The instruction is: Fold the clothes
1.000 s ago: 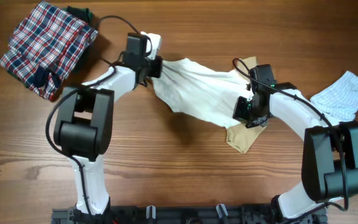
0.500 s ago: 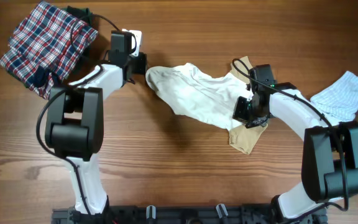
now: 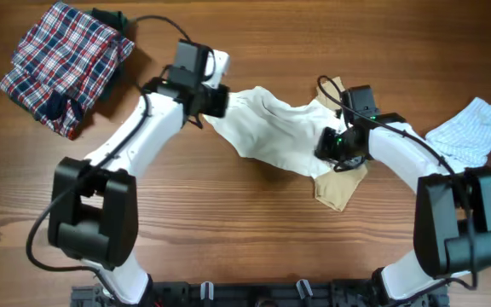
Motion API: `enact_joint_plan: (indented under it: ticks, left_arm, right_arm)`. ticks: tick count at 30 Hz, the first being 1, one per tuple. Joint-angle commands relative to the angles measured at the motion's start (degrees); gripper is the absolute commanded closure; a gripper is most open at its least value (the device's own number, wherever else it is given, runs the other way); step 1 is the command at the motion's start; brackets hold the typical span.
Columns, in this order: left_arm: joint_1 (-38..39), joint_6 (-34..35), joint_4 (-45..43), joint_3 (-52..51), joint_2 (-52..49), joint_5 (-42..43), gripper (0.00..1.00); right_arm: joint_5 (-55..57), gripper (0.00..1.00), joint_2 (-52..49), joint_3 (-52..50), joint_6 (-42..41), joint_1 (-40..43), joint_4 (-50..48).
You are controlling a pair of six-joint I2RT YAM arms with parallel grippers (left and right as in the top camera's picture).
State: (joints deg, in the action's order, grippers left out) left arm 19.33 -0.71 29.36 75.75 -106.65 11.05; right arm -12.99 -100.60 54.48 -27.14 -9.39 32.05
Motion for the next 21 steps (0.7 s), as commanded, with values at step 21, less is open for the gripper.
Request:
enact_joint_plan:
  ticks: [21]
  left_arm:
    - [4.68,1.14,6.03,-0.74,-10.78,7.58,0.71]
  right_arm:
    - [-1.7,0.0,-1.95,7.34,3.15,0.57,-0.07]
